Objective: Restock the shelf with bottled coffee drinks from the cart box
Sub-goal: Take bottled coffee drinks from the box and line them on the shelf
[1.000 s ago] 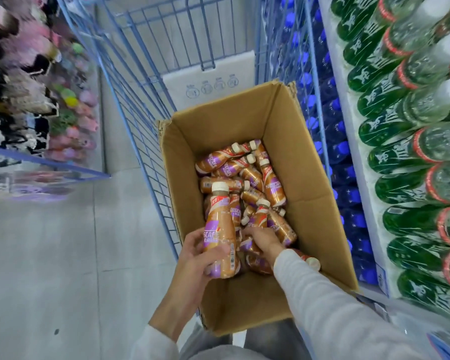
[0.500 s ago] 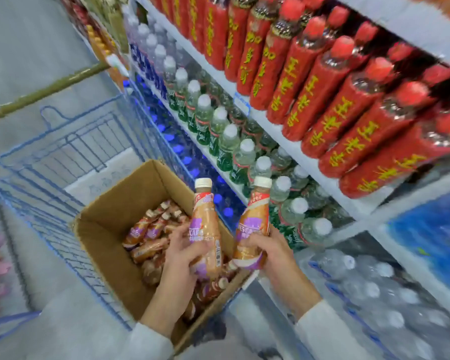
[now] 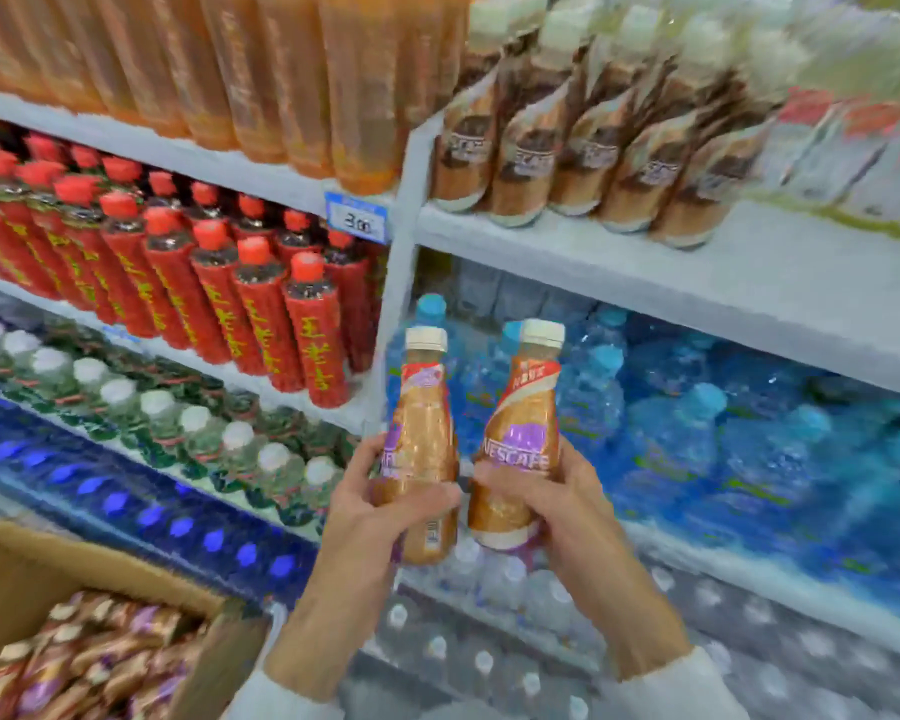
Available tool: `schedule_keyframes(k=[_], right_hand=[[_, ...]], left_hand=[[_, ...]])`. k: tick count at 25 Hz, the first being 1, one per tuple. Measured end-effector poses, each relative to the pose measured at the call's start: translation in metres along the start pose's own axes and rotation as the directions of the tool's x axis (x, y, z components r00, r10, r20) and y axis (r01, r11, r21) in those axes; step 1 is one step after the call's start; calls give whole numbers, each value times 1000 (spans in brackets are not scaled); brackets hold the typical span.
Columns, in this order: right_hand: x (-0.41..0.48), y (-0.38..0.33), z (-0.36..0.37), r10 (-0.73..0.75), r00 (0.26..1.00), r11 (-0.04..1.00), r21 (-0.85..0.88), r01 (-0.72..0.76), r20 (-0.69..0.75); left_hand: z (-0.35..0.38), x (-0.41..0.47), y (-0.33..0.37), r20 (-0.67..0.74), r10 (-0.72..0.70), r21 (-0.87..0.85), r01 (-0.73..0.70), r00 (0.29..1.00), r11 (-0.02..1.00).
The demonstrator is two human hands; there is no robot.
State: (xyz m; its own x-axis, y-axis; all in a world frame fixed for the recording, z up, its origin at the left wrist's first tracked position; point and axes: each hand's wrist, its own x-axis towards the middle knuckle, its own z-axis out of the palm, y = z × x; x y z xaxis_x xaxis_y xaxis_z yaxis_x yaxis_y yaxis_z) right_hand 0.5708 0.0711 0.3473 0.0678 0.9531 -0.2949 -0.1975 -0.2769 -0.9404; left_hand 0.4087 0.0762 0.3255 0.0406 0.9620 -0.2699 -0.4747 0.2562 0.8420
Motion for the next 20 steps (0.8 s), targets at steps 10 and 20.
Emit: schedule_keyframes(k=[10,20], right_hand=[[-66,-55,-166,-134,967,986,73,153,-215],[-61,-138,-218,-346,895,930,25,368,-283]], left_hand=[[162,-30,-34,411,-152,-17,174,899,985],[273,10,-14,541,-75,162,-16,838,987]])
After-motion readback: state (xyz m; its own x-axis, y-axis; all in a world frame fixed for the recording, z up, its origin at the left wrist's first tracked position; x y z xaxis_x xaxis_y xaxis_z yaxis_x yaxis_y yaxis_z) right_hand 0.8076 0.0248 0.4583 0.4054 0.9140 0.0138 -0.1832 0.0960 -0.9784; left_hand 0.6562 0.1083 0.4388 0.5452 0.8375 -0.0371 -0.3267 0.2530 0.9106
